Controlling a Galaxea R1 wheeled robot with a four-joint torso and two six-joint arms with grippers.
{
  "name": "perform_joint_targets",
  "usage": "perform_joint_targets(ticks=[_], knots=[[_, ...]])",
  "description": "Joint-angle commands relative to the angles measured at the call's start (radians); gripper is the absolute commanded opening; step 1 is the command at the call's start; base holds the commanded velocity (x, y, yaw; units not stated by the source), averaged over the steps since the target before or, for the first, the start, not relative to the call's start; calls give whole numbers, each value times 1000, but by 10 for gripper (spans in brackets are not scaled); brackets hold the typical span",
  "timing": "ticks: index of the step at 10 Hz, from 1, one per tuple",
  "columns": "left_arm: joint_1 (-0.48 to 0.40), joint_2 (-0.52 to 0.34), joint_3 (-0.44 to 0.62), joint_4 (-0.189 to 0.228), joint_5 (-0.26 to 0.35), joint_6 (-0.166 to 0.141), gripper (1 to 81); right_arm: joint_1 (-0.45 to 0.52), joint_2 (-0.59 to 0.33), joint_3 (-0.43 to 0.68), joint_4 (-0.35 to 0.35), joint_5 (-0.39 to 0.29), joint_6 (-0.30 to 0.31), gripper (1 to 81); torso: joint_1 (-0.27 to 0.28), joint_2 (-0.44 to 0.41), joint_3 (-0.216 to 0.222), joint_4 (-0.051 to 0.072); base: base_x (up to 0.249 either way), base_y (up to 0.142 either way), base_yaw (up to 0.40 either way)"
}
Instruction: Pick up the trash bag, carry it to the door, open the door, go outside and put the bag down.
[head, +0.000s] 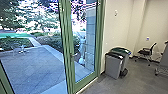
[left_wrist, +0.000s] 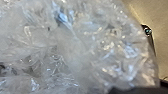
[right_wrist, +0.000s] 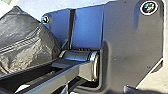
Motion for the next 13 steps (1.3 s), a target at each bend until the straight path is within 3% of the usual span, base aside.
perform_joint_targets(ticks=[1,10,13], knots=[[-63,-4,2,10,55,6,10,65,-2,6,1,-65,-4,811,0,0,0,0,178,-69,0],[-63,-2,2,10,55,7,10,65,-2,0,0,-62,-4,811,0,0,0,0,178,-74,0],[-63,-2,2,10,55,6,10,65,-1,0,0,-62,-4,811,0,0,0,0,178,0,0]])
